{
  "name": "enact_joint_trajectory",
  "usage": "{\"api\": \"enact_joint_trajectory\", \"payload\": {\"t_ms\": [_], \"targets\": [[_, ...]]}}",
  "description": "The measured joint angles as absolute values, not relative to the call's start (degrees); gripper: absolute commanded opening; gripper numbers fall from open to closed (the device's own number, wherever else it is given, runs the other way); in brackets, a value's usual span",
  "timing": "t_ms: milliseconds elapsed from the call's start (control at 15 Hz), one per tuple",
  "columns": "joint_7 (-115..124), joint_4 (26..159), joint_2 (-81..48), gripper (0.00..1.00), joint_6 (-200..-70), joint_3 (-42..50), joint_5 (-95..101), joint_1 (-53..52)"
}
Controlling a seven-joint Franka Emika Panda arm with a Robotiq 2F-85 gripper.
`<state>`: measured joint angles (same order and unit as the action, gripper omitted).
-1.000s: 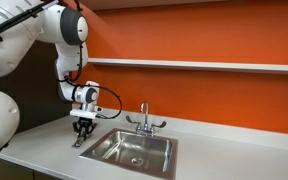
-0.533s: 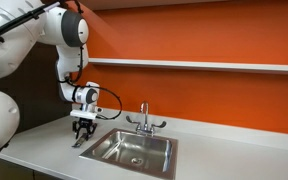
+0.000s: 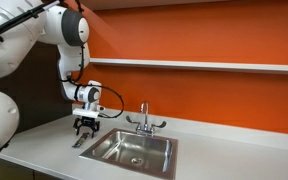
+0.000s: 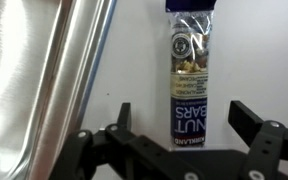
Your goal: Remove the chocolate bar from the sink and put it on the counter
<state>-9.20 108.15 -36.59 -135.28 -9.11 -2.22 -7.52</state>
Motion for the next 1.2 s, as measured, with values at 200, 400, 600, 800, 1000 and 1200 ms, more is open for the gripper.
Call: {"api": "enact_joint_trajectory", "payload": {"t_ms": [200,400,600,800,1000,1200], "targets": [[-9.1,108.2,-35.8,1.0,-135.3,-8.5,-2.2,-7.1],[-8.9,108.4,-34.6,1.0,-135.3,-7.8,-2.3,-6.9],[-8.2,109.4,-33.0,1.0,-135.4,-7.2,-2.3,-6.8],[-7.0,111.8,-30.8,1.0,-136.4,-6.7,-2.3,-6.8],[-5.5,115.4,-28.2,1.0,-138.2,-6.2,-2.6,-6.8],[-4.0,119.7,-25.7,1.0,-140.2,-5.5,-3.1,-6.5]]}}
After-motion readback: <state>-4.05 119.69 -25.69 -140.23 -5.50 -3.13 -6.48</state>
